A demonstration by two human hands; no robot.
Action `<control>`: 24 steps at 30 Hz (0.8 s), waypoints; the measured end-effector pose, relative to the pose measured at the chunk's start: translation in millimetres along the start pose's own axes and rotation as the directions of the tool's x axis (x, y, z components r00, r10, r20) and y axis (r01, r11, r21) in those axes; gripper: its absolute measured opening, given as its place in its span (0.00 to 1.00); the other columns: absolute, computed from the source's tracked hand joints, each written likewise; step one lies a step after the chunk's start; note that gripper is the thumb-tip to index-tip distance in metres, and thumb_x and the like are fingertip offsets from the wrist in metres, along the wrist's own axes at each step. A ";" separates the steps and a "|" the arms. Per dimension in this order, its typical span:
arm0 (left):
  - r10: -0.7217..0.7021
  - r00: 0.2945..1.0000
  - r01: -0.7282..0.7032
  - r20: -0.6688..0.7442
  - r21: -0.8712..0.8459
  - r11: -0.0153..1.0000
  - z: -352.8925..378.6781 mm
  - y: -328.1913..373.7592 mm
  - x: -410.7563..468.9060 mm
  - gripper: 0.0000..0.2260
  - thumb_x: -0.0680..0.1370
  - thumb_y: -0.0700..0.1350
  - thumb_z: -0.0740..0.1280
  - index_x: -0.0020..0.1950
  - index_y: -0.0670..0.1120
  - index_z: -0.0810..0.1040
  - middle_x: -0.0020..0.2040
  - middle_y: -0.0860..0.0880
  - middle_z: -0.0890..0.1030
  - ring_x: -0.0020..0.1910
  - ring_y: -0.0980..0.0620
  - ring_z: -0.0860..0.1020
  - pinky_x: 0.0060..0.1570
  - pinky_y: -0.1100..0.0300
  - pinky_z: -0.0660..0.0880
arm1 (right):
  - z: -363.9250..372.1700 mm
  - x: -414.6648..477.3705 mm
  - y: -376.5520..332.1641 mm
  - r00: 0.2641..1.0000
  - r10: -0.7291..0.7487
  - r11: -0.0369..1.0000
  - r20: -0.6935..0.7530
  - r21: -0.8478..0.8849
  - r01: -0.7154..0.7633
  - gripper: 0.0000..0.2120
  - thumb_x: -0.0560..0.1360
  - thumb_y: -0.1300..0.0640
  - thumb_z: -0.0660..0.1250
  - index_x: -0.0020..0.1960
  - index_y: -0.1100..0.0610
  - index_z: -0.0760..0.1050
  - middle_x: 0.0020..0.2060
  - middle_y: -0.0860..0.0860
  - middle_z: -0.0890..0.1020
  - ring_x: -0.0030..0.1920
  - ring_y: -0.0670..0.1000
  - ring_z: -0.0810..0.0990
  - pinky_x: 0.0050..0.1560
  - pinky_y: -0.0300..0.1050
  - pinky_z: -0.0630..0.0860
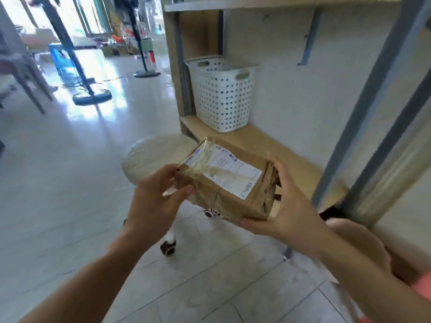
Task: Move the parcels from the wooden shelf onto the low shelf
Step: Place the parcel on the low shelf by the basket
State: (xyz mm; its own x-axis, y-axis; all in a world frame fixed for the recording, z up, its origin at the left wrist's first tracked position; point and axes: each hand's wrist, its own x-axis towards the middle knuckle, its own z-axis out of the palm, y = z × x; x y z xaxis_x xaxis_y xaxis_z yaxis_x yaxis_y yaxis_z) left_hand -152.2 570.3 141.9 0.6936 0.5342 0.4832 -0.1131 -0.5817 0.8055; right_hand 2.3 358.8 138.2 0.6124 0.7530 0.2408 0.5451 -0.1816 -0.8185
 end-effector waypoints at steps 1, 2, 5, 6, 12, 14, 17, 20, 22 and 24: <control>-0.010 1.000 0.010 -0.005 0.009 1.000 -22.3 -18.9 11.2 0.23 0.73 0.31 0.77 0.50 0.60 0.80 0.44 0.69 0.86 0.46 0.69 0.84 0.43 0.78 0.75 | 22.0 22.1 -6.0 1.000 -0.001 1.000 0.008 -0.004 0.001 0.67 0.55 0.33 0.83 0.82 0.44 0.48 0.70 0.32 0.70 0.69 0.35 0.71 0.62 0.25 0.70; -0.011 1.000 0.011 0.000 0.025 1.000 -45.6 -37.5 25.4 0.23 0.73 0.32 0.77 0.50 0.61 0.80 0.45 0.68 0.86 0.47 0.69 0.83 0.43 0.79 0.75 | 43.5 46.7 -13.1 1.000 0.011 1.000 0.024 -0.013 -0.011 0.67 0.56 0.36 0.84 0.83 0.45 0.47 0.72 0.35 0.70 0.69 0.36 0.72 0.62 0.23 0.68; -0.015 1.000 0.015 0.005 0.080 0.997 -105.1 -88.3 78.3 0.23 0.72 0.35 0.78 0.50 0.63 0.79 0.48 0.66 0.85 0.48 0.73 0.82 0.42 0.80 0.75 | 93.8 123.7 -36.2 0.995 0.051 0.997 0.087 -0.069 -0.045 0.67 0.57 0.39 0.83 0.83 0.43 0.43 0.77 0.42 0.67 0.73 0.43 0.70 0.71 0.38 0.68; -0.027 1.000 0.026 0.002 0.087 0.996 -118.2 -99.9 95.9 0.22 0.72 0.35 0.78 0.50 0.64 0.79 0.48 0.66 0.85 0.48 0.73 0.82 0.41 0.79 0.75 | 104.6 146.8 -43.2 0.994 0.054 0.996 0.098 -0.077 -0.047 0.67 0.57 0.38 0.83 0.83 0.43 0.43 0.77 0.43 0.66 0.73 0.44 0.69 0.72 0.42 0.68; -0.069 0.988 0.058 0.140 0.079 0.995 -96.7 -151.7 208.8 0.15 0.73 0.38 0.78 0.54 0.54 0.85 0.45 0.57 0.87 0.46 0.57 0.86 0.40 0.62 0.81 | 85.5 226.8 -26.7 0.988 0.157 0.987 0.006 -0.045 -0.156 0.53 0.54 0.34 0.83 0.75 0.39 0.65 0.68 0.45 0.75 0.66 0.45 0.77 0.66 0.55 0.79; -0.069 0.967 0.062 0.245 0.036 0.997 -64.1 -161.6 237.8 0.16 0.72 0.37 0.78 0.51 0.57 0.85 0.41 0.62 0.87 0.44 0.61 0.85 0.36 0.68 0.78 | 63.7 234.1 -7.1 0.972 0.235 0.971 -0.020 -0.036 -0.236 0.52 0.54 0.35 0.84 0.73 0.38 0.67 0.67 0.46 0.76 0.66 0.47 0.78 0.65 0.57 0.79; -0.038 0.933 0.044 0.357 -0.009 0.999 -9.1 -180.1 278.5 0.16 0.72 0.39 0.77 0.49 0.61 0.83 0.45 0.70 0.85 0.48 0.68 0.83 0.37 0.73 0.77 | 41.6 255.9 35.0 0.947 0.311 0.944 -0.080 -0.087 -0.318 0.47 0.57 0.42 0.83 0.71 0.34 0.66 0.66 0.46 0.75 0.65 0.47 0.77 0.65 0.57 0.79; -0.055 0.917 0.077 0.396 -0.041 0.996 44.1 -217.4 318.1 0.09 0.76 0.42 0.74 0.52 0.56 0.84 0.47 0.60 0.88 0.48 0.62 0.85 0.45 0.62 0.81 | 37.2 287.6 86.4 0.910 0.372 0.912 -0.182 -0.115 -0.395 0.47 0.57 0.43 0.83 0.72 0.37 0.66 0.65 0.46 0.74 0.65 0.48 0.76 0.65 0.57 0.79; -0.067 0.884 0.111 0.462 -0.070 0.991 72.7 -244.2 339.0 0.08 0.79 0.46 0.71 0.58 0.56 0.82 0.49 0.58 0.88 0.49 0.61 0.84 0.50 0.56 0.82 | 41.5 311.5 123.4 0.878 0.408 0.895 -0.249 -0.080 -0.438 0.47 0.56 0.45 0.84 0.72 0.40 0.67 0.64 0.46 0.72 0.65 0.46 0.74 0.65 0.57 0.78; -0.092 0.861 0.132 0.501 -0.045 0.990 99.6 -271.1 357.7 0.13 0.81 0.48 0.69 0.65 0.55 0.78 0.50 0.60 0.86 0.48 0.67 0.81 0.48 0.64 0.80 | 50.3 336.1 158.1 0.853 0.442 0.880 -0.278 -0.049 -0.472 0.46 0.56 0.49 0.85 0.70 0.41 0.68 0.62 0.45 0.70 0.62 0.40 0.73 0.65 0.57 0.79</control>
State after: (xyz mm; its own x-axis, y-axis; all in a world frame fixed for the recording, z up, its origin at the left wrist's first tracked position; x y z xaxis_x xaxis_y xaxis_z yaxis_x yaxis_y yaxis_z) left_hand 197.4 858.0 62.3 0.9636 0.2061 0.1700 -0.0525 -0.4776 0.8770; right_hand 265.5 615.0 63.5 0.9225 0.3859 -0.0111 0.2188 -0.5463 -0.8085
